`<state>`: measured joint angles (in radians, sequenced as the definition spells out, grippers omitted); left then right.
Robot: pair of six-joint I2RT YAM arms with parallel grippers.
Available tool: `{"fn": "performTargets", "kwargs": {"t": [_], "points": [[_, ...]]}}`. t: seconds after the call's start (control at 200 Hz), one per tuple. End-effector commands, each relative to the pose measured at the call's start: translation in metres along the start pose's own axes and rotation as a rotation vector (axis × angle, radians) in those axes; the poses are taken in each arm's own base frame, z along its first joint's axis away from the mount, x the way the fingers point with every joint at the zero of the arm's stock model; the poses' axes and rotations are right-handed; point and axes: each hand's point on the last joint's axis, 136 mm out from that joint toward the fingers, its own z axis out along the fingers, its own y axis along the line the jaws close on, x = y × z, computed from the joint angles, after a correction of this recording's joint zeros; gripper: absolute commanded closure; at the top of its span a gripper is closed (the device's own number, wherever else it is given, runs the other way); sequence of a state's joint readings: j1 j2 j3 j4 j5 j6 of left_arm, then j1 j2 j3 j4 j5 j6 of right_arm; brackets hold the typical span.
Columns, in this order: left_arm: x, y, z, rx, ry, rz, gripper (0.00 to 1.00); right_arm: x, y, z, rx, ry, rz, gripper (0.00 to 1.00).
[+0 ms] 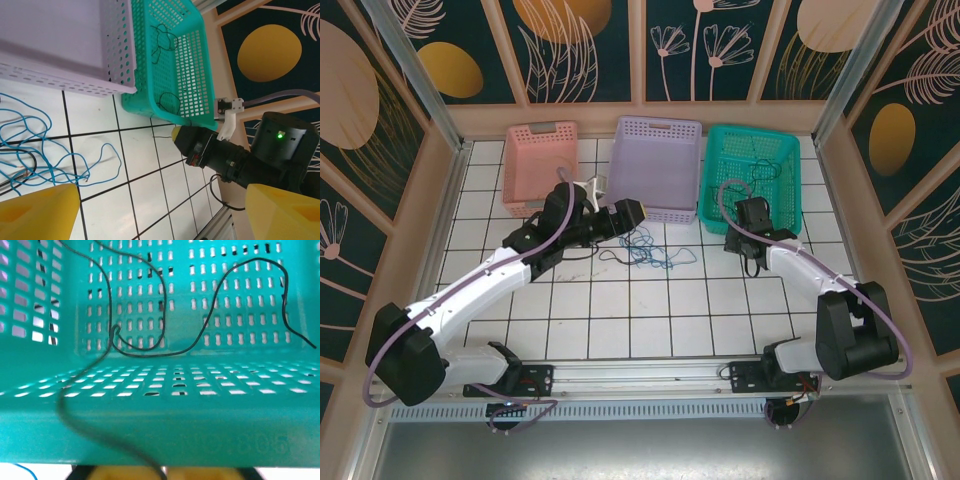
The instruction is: Untangle the cables
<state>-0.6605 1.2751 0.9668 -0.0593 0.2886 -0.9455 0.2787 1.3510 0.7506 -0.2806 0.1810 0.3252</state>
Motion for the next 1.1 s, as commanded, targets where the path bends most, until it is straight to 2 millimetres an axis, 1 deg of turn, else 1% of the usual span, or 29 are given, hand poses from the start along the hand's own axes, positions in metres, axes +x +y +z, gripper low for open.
{"fn": "performTargets", "kwargs": {"t": [0.0,0.055,0.1,0.12,0.21,0.275,0.34,0.41,0.495,0.525,0.53,0.54,0.586,0.671,0.761,0.866,0.926,0.966,1.021,1.081,1.096], "points": [[0.000,-0.009,0.000,0.038,0.001,0.006,0.14,-0.025,0.011,-0.012,-0.034,-0.072,-0.015,1.00],[0.000,-0.008,0.001,0.035,0.002,0.008,0.15,-0.027,0.012,-0.021,-0.046,-0.073,0.001,1.00],[0.000,-0.008,0.001,0.035,0.002,0.007,0.15,-0.031,0.013,-0.031,-0.057,-0.080,0.019,1.00],[0.000,-0.008,0.001,0.034,0.001,0.008,0.15,-0.030,0.012,-0.035,-0.056,-0.074,0.026,1.00],[-0.001,-0.008,0.000,0.034,-0.002,0.008,0.15,-0.038,0.012,-0.058,-0.073,-0.091,0.056,1.00],[-0.001,-0.008,0.001,0.032,-0.004,0.008,0.15,-0.042,0.012,-0.071,-0.084,-0.093,0.073,1.00],[-0.001,-0.008,0.001,0.034,-0.002,0.009,0.15,-0.049,0.015,-0.079,-0.102,-0.092,0.079,1.00],[0.001,-0.007,0.003,0.034,0.006,0.011,0.15,-0.061,0.014,-0.082,-0.094,-0.100,0.079,1.00],[0.002,-0.006,0.006,0.033,0.015,0.009,0.15,-0.080,0.007,-0.074,-0.074,-0.097,0.083,1.00],[0.002,-0.005,0.006,0.032,0.016,0.009,0.15,-0.088,0.002,-0.070,-0.051,-0.098,0.081,1.00],[-0.002,-0.011,0.005,0.044,0.008,0.013,0.15,-0.089,0.001,-0.068,-0.046,-0.096,0.082,1.00],[-0.004,-0.015,0.004,0.052,0.004,0.017,0.15,-0.091,-0.001,-0.066,-0.038,-0.093,0.080,1.00],[-0.006,-0.018,0.004,0.058,0.002,0.020,0.15,-0.103,-0.010,-0.057,-0.005,-0.086,0.083,1.00],[-0.007,-0.019,0.005,0.057,0.000,0.023,0.15,-0.127,-0.024,-0.044,0.026,-0.102,0.104,1.00],[-0.007,-0.018,0.004,0.053,-0.002,0.021,0.16,-0.154,-0.035,-0.036,0.047,-0.133,0.128,1.00],[-0.007,-0.018,0.002,0.049,-0.012,0.016,0.16,-0.176,-0.048,-0.028,0.095,-0.153,0.162,1.00],[-0.007,-0.016,0.000,0.044,-0.017,0.013,0.16,-0.179,-0.054,-0.022,0.126,-0.141,0.171,1.00],[-0.007,-0.015,-0.001,0.041,-0.019,0.011,0.16,-0.174,-0.058,-0.014,0.151,-0.111,0.176,1.00],[-0.006,-0.012,-0.003,0.035,-0.022,0.005,0.16,-0.159,-0.066,-0.001,0.189,-0.056,0.191,1.00],[-0.007,-0.011,-0.005,0.025,-0.030,0.002,0.16,-0.144,-0.072,0.008,0.213,-0.014,0.213,1.00],[-0.007,-0.010,-0.006,0.018,-0.031,0.001,0.16,-0.141,-0.072,0.008,0.212,-0.011,0.216,0.96]]}}
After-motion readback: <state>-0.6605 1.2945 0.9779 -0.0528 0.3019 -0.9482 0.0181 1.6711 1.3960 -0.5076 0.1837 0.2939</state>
